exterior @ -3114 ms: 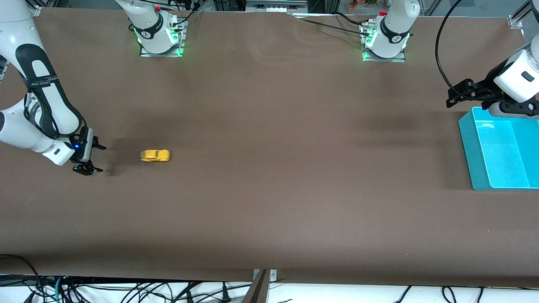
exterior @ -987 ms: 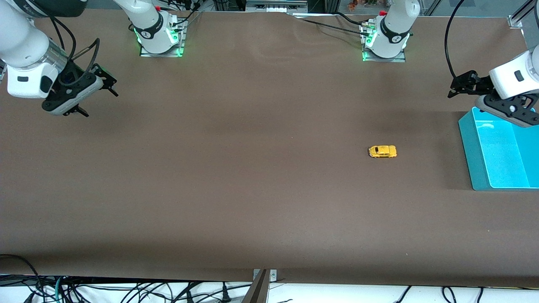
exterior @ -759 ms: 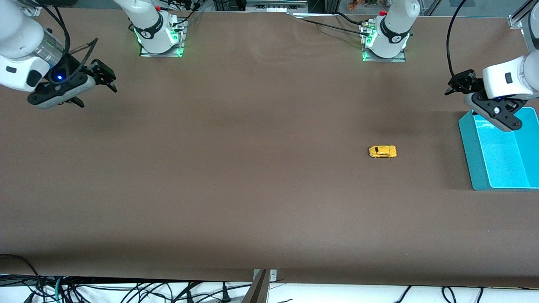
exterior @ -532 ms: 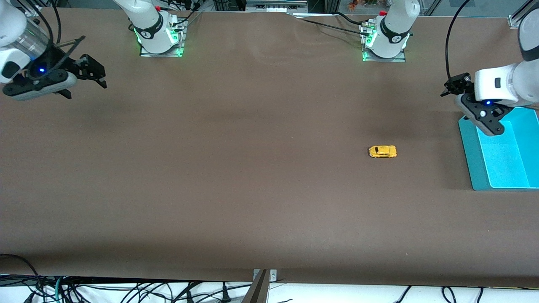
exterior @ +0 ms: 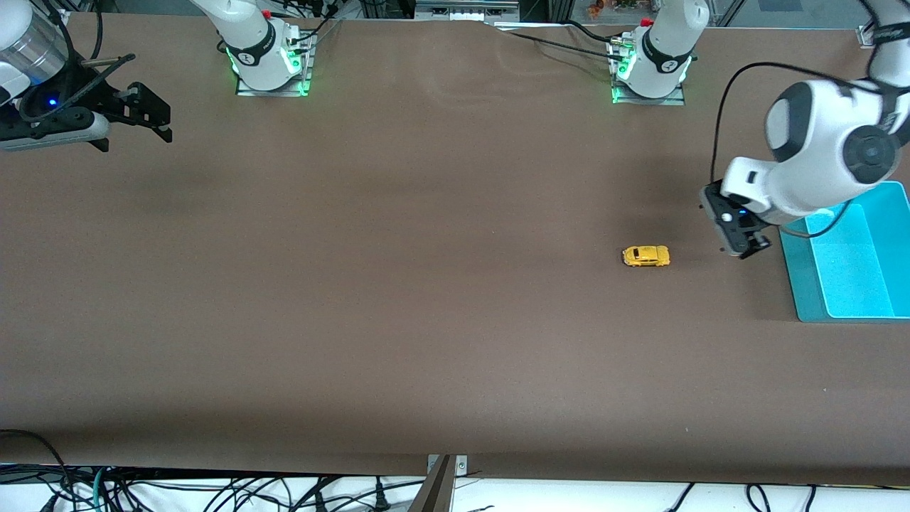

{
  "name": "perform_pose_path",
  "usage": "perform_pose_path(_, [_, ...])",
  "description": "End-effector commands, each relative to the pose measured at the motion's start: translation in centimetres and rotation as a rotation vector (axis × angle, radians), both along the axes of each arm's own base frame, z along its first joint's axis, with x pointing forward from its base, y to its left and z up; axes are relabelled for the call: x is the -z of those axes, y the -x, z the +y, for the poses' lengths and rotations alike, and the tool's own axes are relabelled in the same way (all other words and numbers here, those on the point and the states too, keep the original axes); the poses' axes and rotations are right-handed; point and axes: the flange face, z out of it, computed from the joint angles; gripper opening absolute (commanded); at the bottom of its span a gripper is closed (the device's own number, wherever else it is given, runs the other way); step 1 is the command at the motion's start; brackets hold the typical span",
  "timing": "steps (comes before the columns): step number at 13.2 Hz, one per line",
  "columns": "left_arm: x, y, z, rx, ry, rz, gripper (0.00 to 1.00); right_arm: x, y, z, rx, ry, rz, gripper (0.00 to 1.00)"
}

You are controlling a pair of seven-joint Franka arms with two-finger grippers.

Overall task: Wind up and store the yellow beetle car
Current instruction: 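Reach the left gripper to the car while the right gripper returns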

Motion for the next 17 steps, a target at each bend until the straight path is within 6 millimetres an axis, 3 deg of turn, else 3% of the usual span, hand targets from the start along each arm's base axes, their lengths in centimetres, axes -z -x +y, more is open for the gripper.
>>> perform_pose_path(1, [3.5, -0.7, -0.6, 0.158, -0.002, -0.021, 1.0, 0.3, -0.2, -0.1, 0.02, 0.013, -0.003, 1.0])
perform_pose_path(3, [7.3, -0.6, -2.1, 0.203, 0.008, 0.023, 1.0, 1.1, -0.8, 0.0, 0.021, 0.005, -0.006, 1.0])
perform_pose_path(7, [10.8, -0.7, -3.5, 0.283, 0.024, -0.014, 1.0, 1.3, -1.1, 0.0, 0.024, 0.0, -0.02, 1.0])
perform_pose_path(10, [13.8, -0.5, -3.6, 0.302, 0.034, 0.008, 1.0, 1.1, -1.3, -1.8, 0.054, -0.002, -0.026, 1.0])
perform_pose_path(13, [15.8, 0.3, -4.8, 0.321, 0.046, 0.001, 1.0, 1.3, -1.6, -2.4, 0.064, 0.0, -0.02, 1.0])
perform_pose_path(16, [17.1, 1.5, -4.8, 0.322, 0.047, -0.039, 1.0, 1.3, -1.7, -3.1, 0.072, 0.008, -0.025, 1.0])
perform_pose_path(17, [16.9, 1.4, -4.8, 0.324, 0.047, -0.042, 0.91, 1.3, -1.7, -3.1, 0.072, 0.009, -0.025, 1.0])
